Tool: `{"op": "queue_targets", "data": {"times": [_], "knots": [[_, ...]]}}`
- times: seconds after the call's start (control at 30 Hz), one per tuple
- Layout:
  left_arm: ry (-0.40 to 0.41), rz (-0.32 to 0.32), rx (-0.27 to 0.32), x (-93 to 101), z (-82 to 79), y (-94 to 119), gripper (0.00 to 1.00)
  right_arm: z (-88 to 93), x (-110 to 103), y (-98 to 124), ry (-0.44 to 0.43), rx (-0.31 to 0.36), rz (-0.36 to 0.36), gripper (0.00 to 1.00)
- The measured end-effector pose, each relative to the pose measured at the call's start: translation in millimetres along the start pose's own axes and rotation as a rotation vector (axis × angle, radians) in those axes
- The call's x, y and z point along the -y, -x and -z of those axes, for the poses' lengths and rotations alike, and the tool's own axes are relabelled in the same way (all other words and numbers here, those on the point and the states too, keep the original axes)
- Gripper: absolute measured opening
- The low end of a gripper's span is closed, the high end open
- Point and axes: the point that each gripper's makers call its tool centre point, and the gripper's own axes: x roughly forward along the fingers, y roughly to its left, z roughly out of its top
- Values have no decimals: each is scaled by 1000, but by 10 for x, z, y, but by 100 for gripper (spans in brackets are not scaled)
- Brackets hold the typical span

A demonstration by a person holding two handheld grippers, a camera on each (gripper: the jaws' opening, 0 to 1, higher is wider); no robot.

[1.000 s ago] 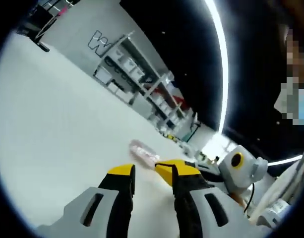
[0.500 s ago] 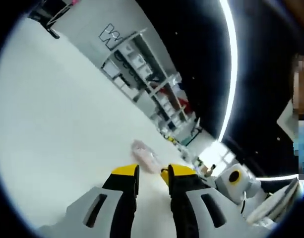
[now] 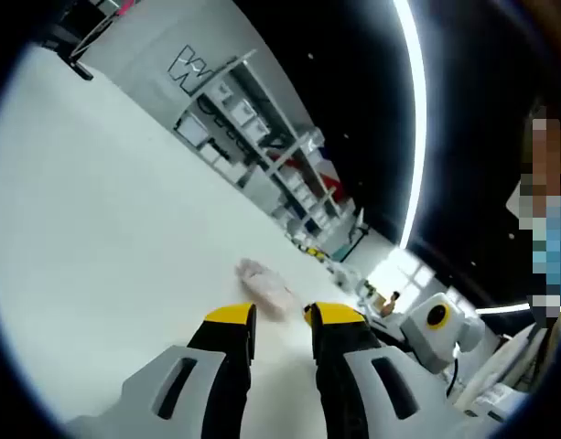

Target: Open the resealable bag by pulling the two sides of the seal apart until the entire bag opening is separated and visibly accessible.

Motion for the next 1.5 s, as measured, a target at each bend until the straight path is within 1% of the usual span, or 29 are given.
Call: {"op": "queue_targets", "data": {"times": [0.07, 0.1, 0.17, 0.27, 0.33, 0.5, 0.67, 0.83, 1.07, 1.3, 1.5], "knots": [[20, 3, -5, 15, 9, 6, 25, -12, 3, 0, -10, 12, 3, 0], [34, 3, -8, -42, -32, 14, 25, -17, 3, 1, -14, 17, 3, 0], [56, -2, -15, -64, -42, 17, 25, -16, -12, -3, -15, 20, 0, 0], [72, -7, -21, -41, -15, 15, 25, 3, -29, -10, -10, 15, -3, 0], [96, -9, -32, -19, 12, 18, 25, -2, -31, -9, -16, 21, -4, 0], [112, -8, -50, 23, 81, -6, 23, 10, -49, -12, -22, 21, -18, 0], [97, -11, -71, 1, 111, 48, 20, 3, -25, 4, -35, 34, -16, 0], [103, -5, -87, -11, 123, 71, 18, 4, -10, 19, -42, 38, -19, 0], [107, -13, -75, -27, 101, 85, 18, 35, -10, 33, -52, 35, -30, 0], [110, -13, -80, -21, 107, 82, 14, 26, 5, 51, -57, 43, -24, 0], [117, -18, -75, -16, 106, 77, 14, 38, -29, 39, -60, 38, -37, 0]]}}
